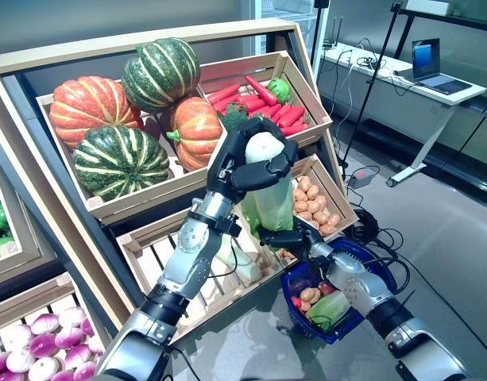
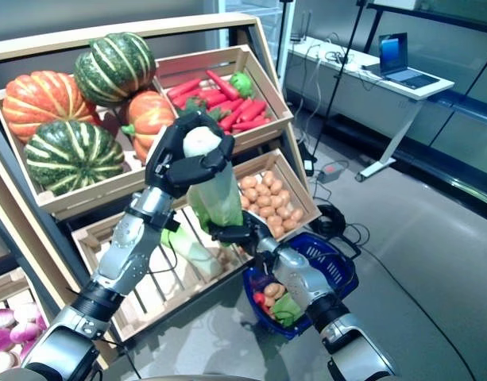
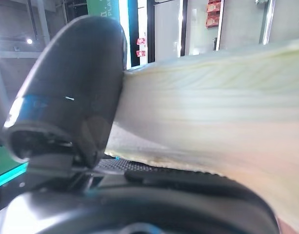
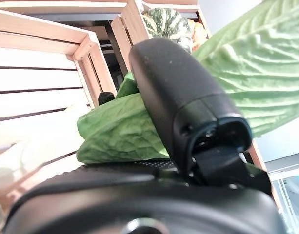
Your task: Put vegetables into the basket
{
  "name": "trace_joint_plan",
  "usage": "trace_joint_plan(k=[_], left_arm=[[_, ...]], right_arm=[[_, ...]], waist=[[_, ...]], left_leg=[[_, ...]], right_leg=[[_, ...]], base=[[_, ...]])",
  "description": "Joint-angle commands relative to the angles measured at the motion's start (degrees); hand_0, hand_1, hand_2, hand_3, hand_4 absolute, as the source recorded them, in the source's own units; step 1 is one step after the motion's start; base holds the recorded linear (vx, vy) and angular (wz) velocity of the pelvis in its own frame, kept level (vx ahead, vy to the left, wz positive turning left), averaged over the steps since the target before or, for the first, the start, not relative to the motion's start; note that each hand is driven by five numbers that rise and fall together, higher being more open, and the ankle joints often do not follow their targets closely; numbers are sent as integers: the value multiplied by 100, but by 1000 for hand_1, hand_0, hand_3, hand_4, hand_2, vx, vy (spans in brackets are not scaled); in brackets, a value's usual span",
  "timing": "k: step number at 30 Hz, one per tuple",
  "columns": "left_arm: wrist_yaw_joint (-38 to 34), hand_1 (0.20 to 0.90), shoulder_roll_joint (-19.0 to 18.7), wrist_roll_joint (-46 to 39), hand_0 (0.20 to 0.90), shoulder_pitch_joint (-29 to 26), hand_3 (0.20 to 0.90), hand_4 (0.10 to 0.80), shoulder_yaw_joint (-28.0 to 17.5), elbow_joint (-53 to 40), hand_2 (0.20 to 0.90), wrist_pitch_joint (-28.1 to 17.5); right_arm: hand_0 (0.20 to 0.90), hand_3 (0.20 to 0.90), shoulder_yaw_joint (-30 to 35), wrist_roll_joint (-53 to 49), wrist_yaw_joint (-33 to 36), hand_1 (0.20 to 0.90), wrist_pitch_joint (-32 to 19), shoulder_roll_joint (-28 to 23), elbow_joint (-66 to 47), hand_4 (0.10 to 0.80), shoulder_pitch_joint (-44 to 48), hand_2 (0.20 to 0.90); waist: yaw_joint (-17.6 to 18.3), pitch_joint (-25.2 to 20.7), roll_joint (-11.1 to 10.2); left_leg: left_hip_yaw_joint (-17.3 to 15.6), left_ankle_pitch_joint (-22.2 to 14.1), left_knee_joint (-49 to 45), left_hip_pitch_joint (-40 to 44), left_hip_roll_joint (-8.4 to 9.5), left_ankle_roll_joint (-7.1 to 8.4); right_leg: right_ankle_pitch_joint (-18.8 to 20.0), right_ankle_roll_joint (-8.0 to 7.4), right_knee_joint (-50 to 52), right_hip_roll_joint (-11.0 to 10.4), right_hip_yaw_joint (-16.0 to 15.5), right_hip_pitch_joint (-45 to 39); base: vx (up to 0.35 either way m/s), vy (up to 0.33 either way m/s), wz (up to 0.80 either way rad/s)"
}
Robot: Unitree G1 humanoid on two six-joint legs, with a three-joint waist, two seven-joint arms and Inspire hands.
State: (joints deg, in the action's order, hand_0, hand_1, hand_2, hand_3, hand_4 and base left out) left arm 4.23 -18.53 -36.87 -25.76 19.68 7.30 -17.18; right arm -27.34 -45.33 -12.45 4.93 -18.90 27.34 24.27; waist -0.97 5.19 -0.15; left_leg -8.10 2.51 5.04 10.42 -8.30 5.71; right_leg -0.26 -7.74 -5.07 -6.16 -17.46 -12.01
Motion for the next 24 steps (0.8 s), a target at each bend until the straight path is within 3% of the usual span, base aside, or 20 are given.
trace_joint_plan(k=[1, 5, 6, 7, 9, 12, 16, 24], left_arm=[[161, 300, 360, -357, 300, -679, 300, 400, 305, 289, 300, -180], [130, 300, 336, -261, 300, -656, 300, 400, 290, 308, 300, -192], [125, 300, 322, -194, 300, -642, 300, 400, 280, 294, 300, -191], [119, 300, 313, -177, 300, -635, 300, 400, 280, 288, 300, -194], [69, 300, 275, -76, 300, -615, 300, 400, 285, 264, 300, -216], [15, 300, 209, -9, 300, -576, 300, 400, 234, 266, 300, -230], [-91, 300, 143, 80, 300, -463, 300, 400, 135, 146, 300, -206], [-204, 300, 249, 175, 300, -431, 300, 400, 3, 152, 300, -165]], right_arm=[[300, 300, 778, -240, 168, 300, -1475, 427, -795, 400, 911, 300], [300, 300, 738, 95, 182, 300, -1446, 357, -818, 400, 899, 300], [533, 533, 718, 286, 209, 533, -1422, 323, -833, 555, 891, 533], [900, 900, 705, 404, 254, 900, -1405, 299, -857, 800, 886, 900], [900, 900, 653, 838, 362, 900, -1408, 213, -898, 800, 874, 900], [900, 900, 598, 2062, 1179, 900, -1620, -5, -1020, 800, 862, 900], [900, 900, 734, 2736, 1812, 900, -1640, -178, -1543, 800, 746, 900], [900, 900, 925, 3039, 2213, 900, -1986, -117, -2131, 800, 599, 900]], waist=[[4, -344, -177], [13, -339, -183], [16, -336, -186], [18, -334, -186], [26, -327, -189], [55, -311, -195], [103, -277, -188], [172, -238, -155]], left_leg=[[47, -209, -4, -128, 39, -55], [41, -203, -4, -135, 30, -56], [40, -203, -4, -135, 27, -56], [40, -202, -4, -136, 27, -55], [37, -198, -4, -137, 27, -56], [33, -198, -4, -133, 29, -60], [7, -200, -4, -129, 30, -71], [-49, -218, -4, -93, 32, -89]], right_leg=[[207, 114, 7, -304, 137, 100], [202, 119, 7, -299, 140, 109], [200, 119, 7, -299, 141, 111], [200, 119, 7, -299, 143, 111], [201, 117, 7, -298, 153, 112], [206, 109, 7, -303, 176, 116], [209, 100, 7, -298, 228, 129], [193, 92, 7, -291, 312, 124]], base=[[0, 0, 0], [0, 0, 0], [0, 0, 0], [0, 0, 0], [0, 0, 0], [0, 0, 0], [0, 0, 0], [0, 6, -1]])
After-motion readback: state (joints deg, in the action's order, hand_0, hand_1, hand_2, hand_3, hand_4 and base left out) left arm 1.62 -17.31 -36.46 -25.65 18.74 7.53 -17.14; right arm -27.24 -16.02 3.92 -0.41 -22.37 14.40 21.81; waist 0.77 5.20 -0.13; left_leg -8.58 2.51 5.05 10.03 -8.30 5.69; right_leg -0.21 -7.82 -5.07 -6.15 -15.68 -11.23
